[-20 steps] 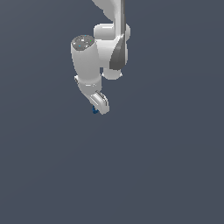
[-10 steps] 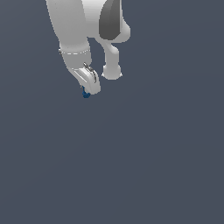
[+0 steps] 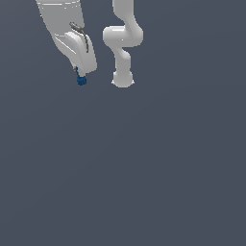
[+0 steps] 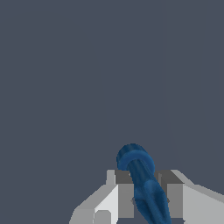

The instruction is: Pick up the object and move it to a goal position.

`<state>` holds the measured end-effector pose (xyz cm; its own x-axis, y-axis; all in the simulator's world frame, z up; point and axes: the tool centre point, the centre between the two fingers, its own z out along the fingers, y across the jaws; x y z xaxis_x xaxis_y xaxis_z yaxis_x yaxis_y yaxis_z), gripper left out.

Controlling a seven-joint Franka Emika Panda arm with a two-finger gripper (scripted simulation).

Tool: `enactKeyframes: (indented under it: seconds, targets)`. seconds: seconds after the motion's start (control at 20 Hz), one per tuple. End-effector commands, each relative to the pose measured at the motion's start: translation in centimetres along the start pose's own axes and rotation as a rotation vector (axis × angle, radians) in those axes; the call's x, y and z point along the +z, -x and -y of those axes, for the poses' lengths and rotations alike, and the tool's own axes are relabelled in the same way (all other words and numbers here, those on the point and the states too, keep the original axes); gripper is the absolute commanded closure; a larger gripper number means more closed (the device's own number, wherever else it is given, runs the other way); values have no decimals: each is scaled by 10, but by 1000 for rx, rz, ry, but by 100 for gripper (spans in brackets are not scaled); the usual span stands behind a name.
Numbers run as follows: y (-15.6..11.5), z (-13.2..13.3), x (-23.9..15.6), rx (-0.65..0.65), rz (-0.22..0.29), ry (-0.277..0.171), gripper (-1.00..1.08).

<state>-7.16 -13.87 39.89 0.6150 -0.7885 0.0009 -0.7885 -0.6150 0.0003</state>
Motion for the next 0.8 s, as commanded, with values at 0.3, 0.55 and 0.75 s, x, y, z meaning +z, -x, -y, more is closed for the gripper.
enactKeyframes:
  seconds: [0.3,0.55,0.75]
  targets:
    - [-15,-10,-72,-2,1,0,108]
    - [-21,-13,-98,-3,1,0,108]
    - [-24,-14,-111,-4,1,0,108]
